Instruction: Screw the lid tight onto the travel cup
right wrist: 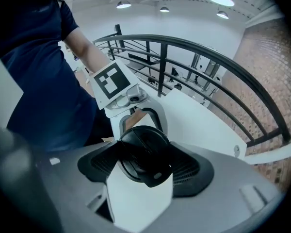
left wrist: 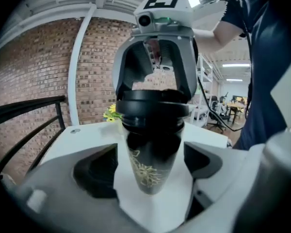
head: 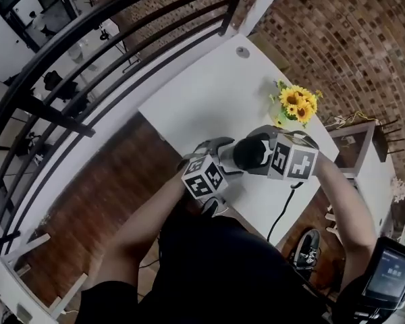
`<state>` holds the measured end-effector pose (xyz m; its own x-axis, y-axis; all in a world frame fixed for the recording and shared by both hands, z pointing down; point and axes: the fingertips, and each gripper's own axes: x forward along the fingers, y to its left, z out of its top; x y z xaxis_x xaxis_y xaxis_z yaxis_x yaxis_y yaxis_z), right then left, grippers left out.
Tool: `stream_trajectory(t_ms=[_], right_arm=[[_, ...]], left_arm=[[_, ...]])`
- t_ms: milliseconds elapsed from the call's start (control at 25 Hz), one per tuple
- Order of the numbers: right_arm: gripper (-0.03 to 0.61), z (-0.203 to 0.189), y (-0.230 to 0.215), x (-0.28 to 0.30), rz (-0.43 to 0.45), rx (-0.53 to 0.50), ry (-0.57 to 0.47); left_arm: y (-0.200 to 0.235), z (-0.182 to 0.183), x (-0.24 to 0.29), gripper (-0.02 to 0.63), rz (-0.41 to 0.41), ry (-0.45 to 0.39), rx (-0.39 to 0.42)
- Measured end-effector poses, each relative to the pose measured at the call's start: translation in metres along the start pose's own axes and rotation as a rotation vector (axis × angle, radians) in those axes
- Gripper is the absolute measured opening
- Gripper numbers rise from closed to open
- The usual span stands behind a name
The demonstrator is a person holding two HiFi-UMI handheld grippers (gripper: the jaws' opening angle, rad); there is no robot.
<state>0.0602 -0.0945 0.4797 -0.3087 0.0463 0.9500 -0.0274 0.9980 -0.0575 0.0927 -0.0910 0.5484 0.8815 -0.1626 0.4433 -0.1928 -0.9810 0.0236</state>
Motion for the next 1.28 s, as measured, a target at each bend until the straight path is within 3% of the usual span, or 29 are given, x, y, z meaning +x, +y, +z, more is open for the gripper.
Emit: stream_trajectory(t_ms=[240, 360, 480, 600, 680, 760, 840, 920, 960, 1080, 1160, 1280], right_arm=[[0.337, -0.001, 0.005, 0.008, 0.029, -0.153, 0.042], [0.339, 0.000, 0.002, 0.010, 0.034, -0.119, 0.027], [0.339, 0.003, -0.002, 0.008, -0.007, 0.089, -0.014], [0.339, 0.001, -0.009, 0.008, -0.135, 0.459, -0.077], [0.339, -0.002, -0.014, 0.008, -0.236, 0.653, -0.152], [0.341, -0.002, -0.016, 0.005, -0.311, 0.756, -0.224], [0.341, -0.006, -0.016, 0.006, -0.331, 0.778, -0.251], [0.354, -0.008, -0.013, 0.009, -0.288, 0.724, -0.244], [0.395, -0.004, -0.010, 0.009, -0.247, 0.663, -0.242], [0.422, 0.017, 0.003, -0.006, -0.152, 0.318, -0.227], [0.422, 0.019, 0.007, -0.012, -0.132, 0.043, -0.129], [0.436, 0.009, 0.014, 0.000, -0.008, -0.180, 0.035]], left_arm=[[-0.005, -0.002, 0.014, 0.425, -0.051, 0.034, 0.077], [-0.001, -0.004, 0.016, 0.394, -0.022, 0.038, 0.067], [0.000, -0.003, 0.016, 0.391, 0.031, 0.008, 0.019], [0.000, -0.004, 0.014, 0.390, 0.090, -0.012, -0.010], [0.000, -0.006, 0.013, 0.390, 0.128, -0.012, -0.025], [0.001, -0.006, 0.012, 0.390, 0.180, -0.010, -0.053], [0.002, -0.006, 0.013, 0.390, 0.240, -0.005, -0.085], [0.000, -0.008, 0.013, 0.391, 0.265, -0.006, -0.102], [-0.001, -0.008, 0.012, 0.395, 0.255, -0.007, -0.098], [-0.001, -0.008, 0.005, 0.442, 0.183, -0.001, -0.046], [0.001, -0.006, 0.003, 0.442, 0.123, 0.008, -0.006], [-0.001, -0.004, 0.010, 0.440, 0.052, 0.036, 0.047]])
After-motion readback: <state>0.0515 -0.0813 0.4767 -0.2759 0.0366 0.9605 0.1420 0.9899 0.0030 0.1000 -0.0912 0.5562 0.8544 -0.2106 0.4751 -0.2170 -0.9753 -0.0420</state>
